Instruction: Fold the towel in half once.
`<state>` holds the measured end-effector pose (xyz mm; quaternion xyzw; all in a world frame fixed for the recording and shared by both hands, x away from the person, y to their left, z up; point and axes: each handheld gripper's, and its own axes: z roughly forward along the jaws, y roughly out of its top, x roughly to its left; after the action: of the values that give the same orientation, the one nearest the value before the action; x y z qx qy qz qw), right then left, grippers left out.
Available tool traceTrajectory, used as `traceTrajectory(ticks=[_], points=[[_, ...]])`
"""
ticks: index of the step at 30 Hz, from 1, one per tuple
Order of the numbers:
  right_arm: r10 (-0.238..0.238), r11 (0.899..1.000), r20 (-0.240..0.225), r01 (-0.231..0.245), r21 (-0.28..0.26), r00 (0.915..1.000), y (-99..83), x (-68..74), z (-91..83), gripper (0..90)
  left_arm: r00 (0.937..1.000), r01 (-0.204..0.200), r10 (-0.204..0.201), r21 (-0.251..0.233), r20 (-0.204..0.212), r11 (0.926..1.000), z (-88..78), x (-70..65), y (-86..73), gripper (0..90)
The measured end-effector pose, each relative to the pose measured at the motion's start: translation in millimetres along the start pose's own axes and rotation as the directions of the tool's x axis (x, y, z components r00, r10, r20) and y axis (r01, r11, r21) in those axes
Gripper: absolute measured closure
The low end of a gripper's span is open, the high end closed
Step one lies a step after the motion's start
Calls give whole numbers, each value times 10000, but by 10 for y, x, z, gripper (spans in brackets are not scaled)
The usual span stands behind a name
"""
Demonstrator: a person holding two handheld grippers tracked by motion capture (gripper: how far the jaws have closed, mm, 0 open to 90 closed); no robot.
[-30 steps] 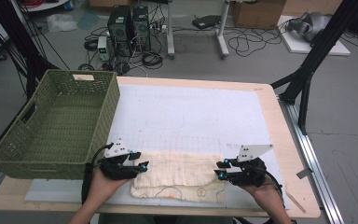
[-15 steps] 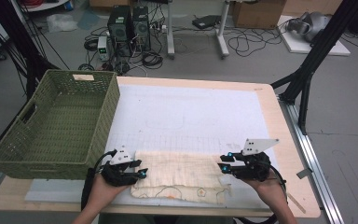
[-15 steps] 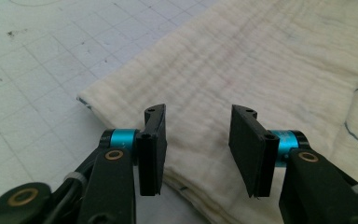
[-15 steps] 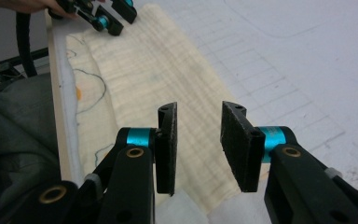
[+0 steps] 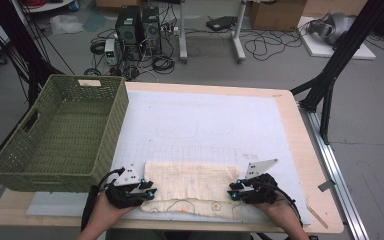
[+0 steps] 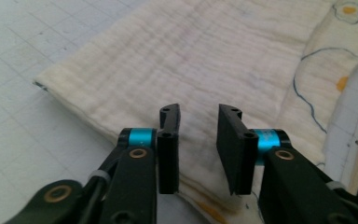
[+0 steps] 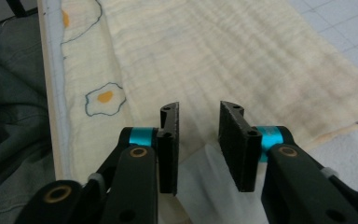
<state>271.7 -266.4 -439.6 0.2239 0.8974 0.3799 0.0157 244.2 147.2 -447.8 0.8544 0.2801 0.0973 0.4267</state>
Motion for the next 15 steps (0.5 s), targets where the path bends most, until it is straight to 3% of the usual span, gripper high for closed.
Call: traceTrajectory(ticks=[4, 11, 15], points=[[110, 9999, -107, -110, 2, 9999, -4, -11, 4, 855, 9999, -19, 19, 37, 110, 10000, 10, 14, 13, 875], [-133, 9999, -54, 132, -71, 9999, 36, 4, -53, 883, 9994, 308, -301, -482, 141, 9984, -84, 50, 55, 887], [-200, 9990, 20, 200, -398, 9998, 74, 12, -123, 883, 9998, 214, -211, -623, 66, 9978, -137, 52, 91, 887]])
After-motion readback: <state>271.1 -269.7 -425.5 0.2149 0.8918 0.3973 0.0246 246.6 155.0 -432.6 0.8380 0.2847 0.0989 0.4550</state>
